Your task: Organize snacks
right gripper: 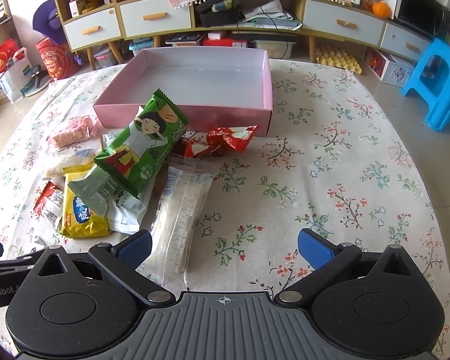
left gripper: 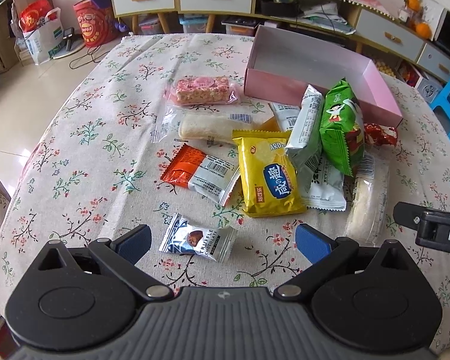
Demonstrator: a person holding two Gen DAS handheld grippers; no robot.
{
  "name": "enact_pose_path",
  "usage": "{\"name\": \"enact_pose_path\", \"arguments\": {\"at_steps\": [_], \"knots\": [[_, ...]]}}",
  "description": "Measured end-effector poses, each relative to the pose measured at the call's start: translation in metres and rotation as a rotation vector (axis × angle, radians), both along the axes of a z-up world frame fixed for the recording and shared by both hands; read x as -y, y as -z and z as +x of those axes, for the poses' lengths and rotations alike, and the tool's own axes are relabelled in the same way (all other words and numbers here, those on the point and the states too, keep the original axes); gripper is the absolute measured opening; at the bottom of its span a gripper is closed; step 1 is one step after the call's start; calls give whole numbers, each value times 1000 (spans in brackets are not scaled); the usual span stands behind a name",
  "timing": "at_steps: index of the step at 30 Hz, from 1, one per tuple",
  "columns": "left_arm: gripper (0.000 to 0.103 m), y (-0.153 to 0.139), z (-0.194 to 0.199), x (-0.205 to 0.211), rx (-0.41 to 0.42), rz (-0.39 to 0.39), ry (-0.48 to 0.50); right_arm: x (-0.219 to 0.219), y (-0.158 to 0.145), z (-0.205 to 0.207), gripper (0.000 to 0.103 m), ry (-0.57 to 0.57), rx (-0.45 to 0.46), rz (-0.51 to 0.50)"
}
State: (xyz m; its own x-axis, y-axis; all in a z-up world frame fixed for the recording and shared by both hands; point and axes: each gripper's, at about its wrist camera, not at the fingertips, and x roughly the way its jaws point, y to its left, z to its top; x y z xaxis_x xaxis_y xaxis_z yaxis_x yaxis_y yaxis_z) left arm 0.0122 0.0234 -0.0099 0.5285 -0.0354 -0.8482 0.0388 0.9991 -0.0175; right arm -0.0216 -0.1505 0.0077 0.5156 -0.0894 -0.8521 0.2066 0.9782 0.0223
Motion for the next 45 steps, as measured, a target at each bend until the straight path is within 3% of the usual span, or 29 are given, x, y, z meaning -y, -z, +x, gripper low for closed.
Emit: {"name": "enact_pose_path", "arguments": {"at_steps": [45], "knots": [[102, -1, 5, -14, 13, -18, -8, -1, 11, 1, 103, 1, -14, -1]]}}
